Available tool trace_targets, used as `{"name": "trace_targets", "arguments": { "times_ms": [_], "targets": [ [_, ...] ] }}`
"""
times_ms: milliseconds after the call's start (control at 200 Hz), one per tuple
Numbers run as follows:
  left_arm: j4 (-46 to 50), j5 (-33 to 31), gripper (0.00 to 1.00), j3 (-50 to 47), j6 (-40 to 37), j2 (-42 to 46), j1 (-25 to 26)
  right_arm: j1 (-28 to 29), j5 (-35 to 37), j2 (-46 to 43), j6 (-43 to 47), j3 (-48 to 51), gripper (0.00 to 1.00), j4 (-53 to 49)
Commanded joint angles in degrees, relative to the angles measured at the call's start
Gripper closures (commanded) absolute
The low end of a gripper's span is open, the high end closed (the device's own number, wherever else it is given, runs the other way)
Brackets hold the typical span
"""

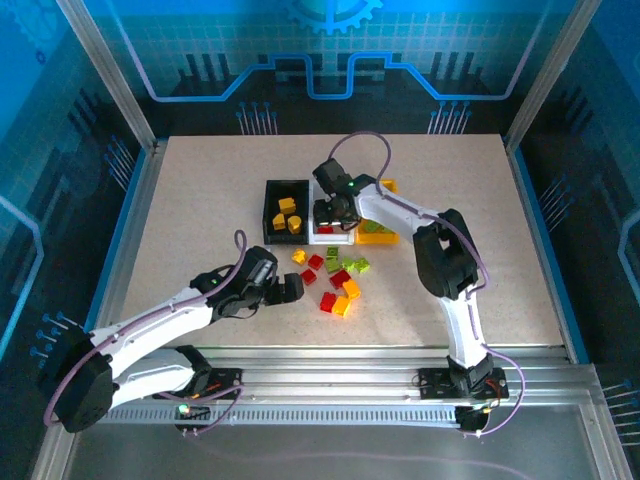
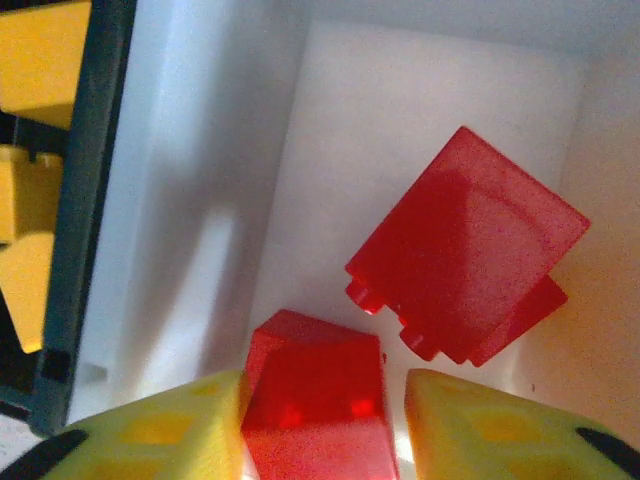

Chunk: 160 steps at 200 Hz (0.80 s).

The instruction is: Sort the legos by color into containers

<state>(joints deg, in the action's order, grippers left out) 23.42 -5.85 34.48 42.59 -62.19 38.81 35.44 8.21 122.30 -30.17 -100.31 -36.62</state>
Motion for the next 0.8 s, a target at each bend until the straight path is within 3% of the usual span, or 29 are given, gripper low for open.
{"name": "trace_targets", "arguments": {
  "times_ms": [0, 175, 325, 590, 795],
  "targets": [
    [-1.7, 1.9, 0.01, -0.8, 0.0, 0.2, 0.4, -0.3, 0.9, 0.0, -0.8, -3.4, 0.47, -3.2],
    [-2.8, 3.6, 0.02, 0.6, -2.0, -1.6, 0.6, -0.2, 1.0, -5.6, -1.1, -1.0, 0.45, -2.1],
    [-3.0, 3.9, 0.07, 4.4, -5.5, -5.5, 2.9, -0.2, 0.8, -15.2, -2.3, 9.4, 0.45, 2.3],
    [-3.6, 2.1, 0.06, 12.9, -11.7, -20.7, 10.7, -1.3, 0.3, -29.1, -3.7, 26.6, 0.45, 6.3],
    [-5.9, 0.8, 0.08, 15.4, -13.2, -28.0, 12.4, -3.1, -0.2, -35.4, -4.4, 33.5, 0.44, 7.3]
  ]
}}
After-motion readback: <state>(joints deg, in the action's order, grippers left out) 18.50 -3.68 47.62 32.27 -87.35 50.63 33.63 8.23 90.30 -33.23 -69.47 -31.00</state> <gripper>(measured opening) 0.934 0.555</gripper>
